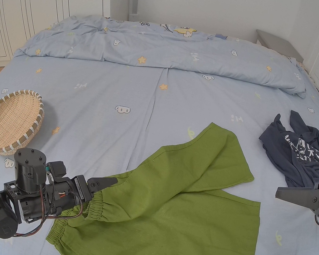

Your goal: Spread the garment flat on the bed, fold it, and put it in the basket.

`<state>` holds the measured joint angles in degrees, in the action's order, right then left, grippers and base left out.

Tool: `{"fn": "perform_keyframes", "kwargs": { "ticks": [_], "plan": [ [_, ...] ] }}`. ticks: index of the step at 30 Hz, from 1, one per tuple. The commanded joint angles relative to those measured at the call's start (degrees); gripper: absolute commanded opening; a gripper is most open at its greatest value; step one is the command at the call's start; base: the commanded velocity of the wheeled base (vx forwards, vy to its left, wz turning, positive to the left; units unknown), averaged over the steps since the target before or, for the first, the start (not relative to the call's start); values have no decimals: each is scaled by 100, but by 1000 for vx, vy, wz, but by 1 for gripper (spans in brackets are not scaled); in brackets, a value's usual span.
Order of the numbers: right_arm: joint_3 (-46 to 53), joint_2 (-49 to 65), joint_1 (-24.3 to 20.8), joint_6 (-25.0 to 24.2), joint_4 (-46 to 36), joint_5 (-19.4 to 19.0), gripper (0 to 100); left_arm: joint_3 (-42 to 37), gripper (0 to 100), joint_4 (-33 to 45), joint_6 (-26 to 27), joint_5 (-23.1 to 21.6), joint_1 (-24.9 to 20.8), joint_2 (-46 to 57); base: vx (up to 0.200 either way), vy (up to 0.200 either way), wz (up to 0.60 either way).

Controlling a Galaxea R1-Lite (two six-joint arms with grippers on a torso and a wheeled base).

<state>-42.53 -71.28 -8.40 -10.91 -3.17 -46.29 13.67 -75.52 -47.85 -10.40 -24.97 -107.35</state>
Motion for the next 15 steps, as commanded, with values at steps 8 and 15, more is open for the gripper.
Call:
{"fn": "perform_keyframes", "kwargs": {
  "ticks": [8, 15],
  "plan": [
    [-1, -9, -4, 1, 1, -3, 100, 66, 100, 2, -23, 3, 1, -32, 0, 0, 0],
    [8, -9, -4, 10, 1, -3, 100, 48, 0, -7, -14, 3, 1, -40, 0, 0, 0]
  ]
}}
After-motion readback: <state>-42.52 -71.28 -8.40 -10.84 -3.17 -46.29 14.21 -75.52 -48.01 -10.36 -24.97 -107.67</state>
